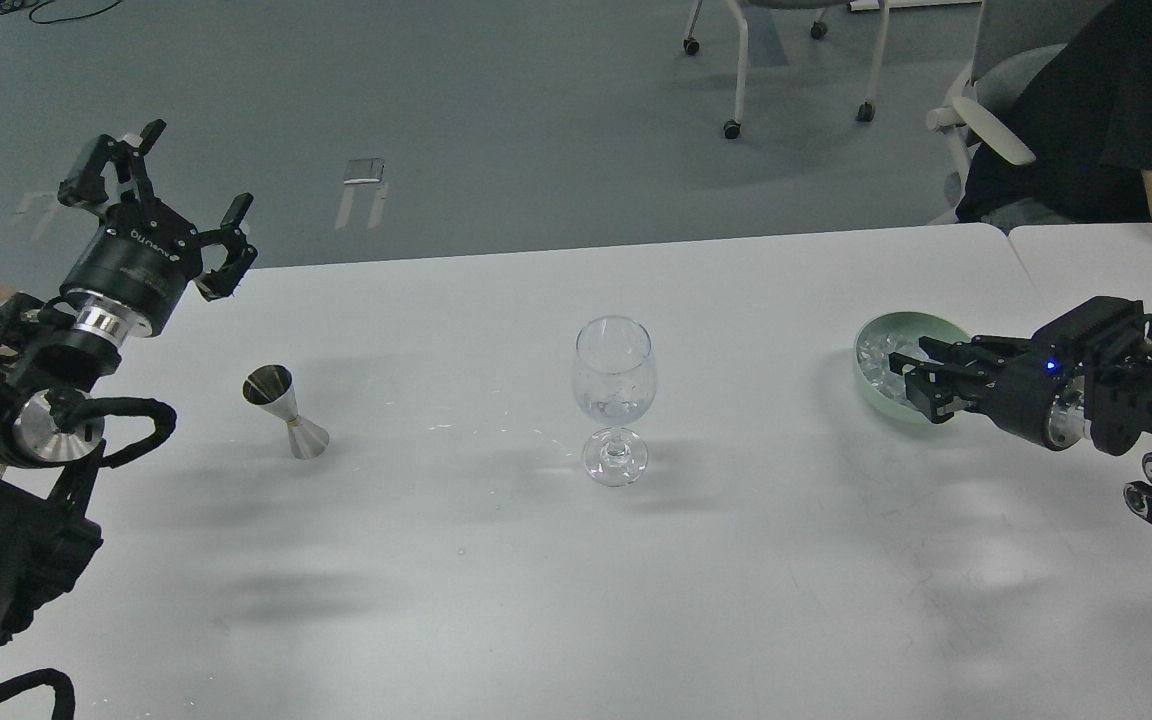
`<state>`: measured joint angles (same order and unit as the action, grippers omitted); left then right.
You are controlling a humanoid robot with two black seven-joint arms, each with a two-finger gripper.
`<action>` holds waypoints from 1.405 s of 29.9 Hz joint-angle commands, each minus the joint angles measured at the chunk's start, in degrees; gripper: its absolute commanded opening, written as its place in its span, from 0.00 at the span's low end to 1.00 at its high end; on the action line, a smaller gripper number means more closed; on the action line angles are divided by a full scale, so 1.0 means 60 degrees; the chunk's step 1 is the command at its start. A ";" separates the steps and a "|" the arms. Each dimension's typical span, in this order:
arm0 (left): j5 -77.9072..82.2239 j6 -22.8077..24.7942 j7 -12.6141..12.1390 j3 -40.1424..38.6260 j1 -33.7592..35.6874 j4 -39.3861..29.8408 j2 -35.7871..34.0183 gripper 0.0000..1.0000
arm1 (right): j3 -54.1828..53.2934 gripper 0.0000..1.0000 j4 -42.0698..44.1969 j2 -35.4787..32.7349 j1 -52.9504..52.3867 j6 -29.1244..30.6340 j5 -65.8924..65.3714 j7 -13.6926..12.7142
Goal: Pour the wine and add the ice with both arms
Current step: 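Lift the ice with the right gripper and move it over the wine glass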
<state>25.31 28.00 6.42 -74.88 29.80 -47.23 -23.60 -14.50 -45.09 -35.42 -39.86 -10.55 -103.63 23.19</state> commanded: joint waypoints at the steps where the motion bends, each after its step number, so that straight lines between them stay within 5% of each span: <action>1: 0.0000 0.0000 0.0014 0.0000 0.0000 0.0005 -0.0007 0.98 | 0.0000 0.29 0.0000 0.0000 0.0008 0.0001 0.0001 0.0002; 7: 0.0000 0.0000 0.0014 -0.0015 -0.0030 0.0005 -0.0007 0.98 | 0.0000 0.12 -0.0044 -0.0029 -0.0065 0.0001 0.0001 -0.0042; 14: 0.0000 0.0000 0.0014 -0.0015 -0.0015 -0.0010 -0.0007 0.98 | 0.0000 0.11 -0.0628 -0.0702 -0.0811 0.0015 0.0103 -0.0159; 25: 0.0000 0.0000 -0.0001 -0.0015 -0.0015 -0.0010 0.0008 0.98 | -0.0059 0.11 -0.4713 -0.2534 -0.2626 0.1288 0.0132 -0.0189; 42: 0.0000 0.0000 -0.0001 -0.0015 -0.0030 -0.0010 -0.0007 0.98 | -0.0015 0.11 -0.5581 -0.0178 -0.4181 0.2680 0.0059 -0.0306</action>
<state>25.31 28.01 6.45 -74.98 29.68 -47.30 -23.56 -14.57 -78.62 -39.11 -64.73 4.16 -103.14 21.54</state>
